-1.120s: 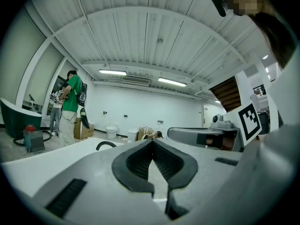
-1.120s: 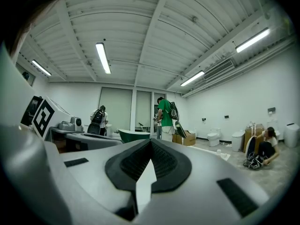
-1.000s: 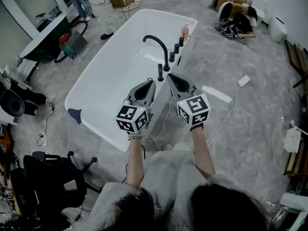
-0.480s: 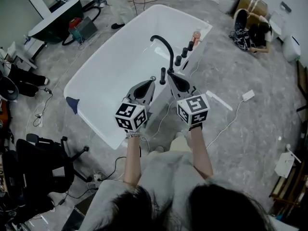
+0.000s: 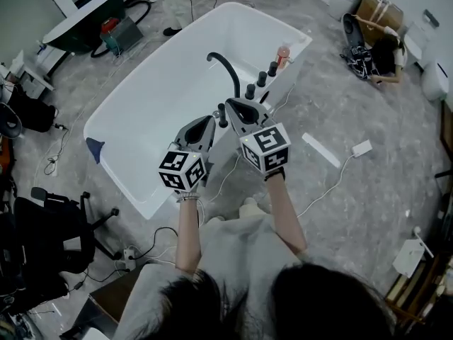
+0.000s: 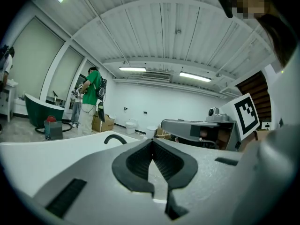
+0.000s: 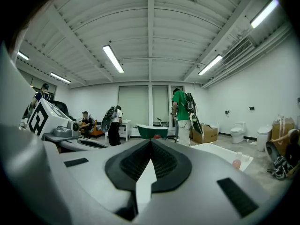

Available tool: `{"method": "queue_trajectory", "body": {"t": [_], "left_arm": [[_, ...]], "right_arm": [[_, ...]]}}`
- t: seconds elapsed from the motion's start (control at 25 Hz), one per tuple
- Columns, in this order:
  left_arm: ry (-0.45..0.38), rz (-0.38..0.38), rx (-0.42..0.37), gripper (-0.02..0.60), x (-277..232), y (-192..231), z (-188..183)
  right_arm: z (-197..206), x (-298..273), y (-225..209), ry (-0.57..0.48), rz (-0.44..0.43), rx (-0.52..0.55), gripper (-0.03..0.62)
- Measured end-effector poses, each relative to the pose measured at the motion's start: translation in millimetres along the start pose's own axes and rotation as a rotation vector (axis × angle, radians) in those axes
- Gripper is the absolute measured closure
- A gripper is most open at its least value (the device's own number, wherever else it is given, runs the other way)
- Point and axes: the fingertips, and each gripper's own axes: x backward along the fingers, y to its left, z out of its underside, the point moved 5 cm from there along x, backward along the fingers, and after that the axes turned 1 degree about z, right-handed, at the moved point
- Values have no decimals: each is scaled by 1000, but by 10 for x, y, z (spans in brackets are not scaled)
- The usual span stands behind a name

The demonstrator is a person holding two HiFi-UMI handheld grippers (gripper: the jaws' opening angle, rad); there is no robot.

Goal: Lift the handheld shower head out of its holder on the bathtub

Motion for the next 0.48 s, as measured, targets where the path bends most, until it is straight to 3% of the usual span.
{"method": "queue_trajectory", "body": {"t": [0.2, 0.48], "left_arm": [[-9, -62, 53, 577, -166, -121, 127], [41, -136, 130, 577, -236, -106, 469]], "right_arm": [[66, 68, -287, 12, -45, -12, 594], [428, -82, -371, 66, -101, -44, 594]]}}
